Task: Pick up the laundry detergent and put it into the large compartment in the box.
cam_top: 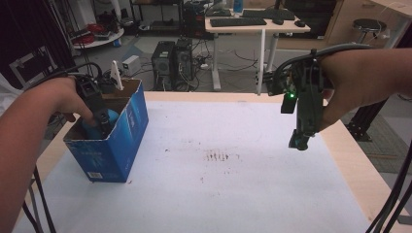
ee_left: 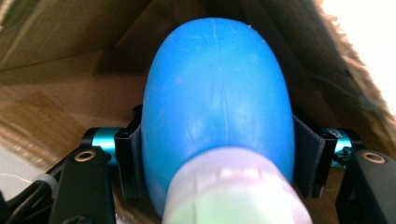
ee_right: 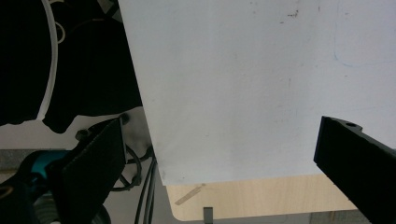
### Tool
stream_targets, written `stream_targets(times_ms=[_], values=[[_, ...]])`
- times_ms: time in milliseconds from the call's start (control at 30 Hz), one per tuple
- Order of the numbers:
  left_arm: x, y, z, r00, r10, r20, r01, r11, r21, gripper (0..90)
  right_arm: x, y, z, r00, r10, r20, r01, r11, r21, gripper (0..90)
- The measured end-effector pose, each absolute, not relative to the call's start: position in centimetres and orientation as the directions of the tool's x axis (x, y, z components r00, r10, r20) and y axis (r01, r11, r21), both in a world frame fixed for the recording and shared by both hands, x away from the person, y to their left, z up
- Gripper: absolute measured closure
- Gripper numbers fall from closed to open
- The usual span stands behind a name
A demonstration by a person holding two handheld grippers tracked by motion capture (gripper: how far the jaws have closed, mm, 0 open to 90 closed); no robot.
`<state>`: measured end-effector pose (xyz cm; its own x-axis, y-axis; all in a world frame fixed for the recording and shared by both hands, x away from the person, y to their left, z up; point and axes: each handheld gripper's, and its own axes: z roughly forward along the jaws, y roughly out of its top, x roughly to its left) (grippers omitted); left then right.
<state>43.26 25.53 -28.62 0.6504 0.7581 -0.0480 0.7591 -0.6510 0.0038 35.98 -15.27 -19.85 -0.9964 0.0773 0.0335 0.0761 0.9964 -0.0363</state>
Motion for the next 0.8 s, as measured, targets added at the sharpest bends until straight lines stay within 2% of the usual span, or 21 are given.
stream_targets(times_ms=[267, 333, 500, 800], values=[[43.0, 25.4, -27.8, 0.674, 0.738, -0.033, 0.738, -0.675, 0.006, 28.9, 36.0, -15.4, -19.8, -0.996, 0.079, 0.032, 0.078, 0.996, -0.033, 1.5], [43.0, 25.4, -27.7, 0.655, 0.755, -0.025, 0.755, -0.655, 0.028, 27.9, 35.9, -15.4, -19.8, -0.997, 0.075, 0.029, 0.074, 0.997, -0.030, 1.5], [43.0, 25.6, -26.9, 0.663, 0.749, -0.006, 0.749, -0.663, -0.001, 26.2, 35.8, -15.4, -19.8, -0.997, 0.072, 0.028, 0.071, 0.997, -0.031, 1.5], [42.5, 25.8, -24.9, 0.646, 0.763, 0.011, 0.763, -0.646, 0.014, 23.2, 35.7, -15.7, -19.6, -0.996, 0.081, 0.026, 0.080, 0.997, -0.020, 1.5]])
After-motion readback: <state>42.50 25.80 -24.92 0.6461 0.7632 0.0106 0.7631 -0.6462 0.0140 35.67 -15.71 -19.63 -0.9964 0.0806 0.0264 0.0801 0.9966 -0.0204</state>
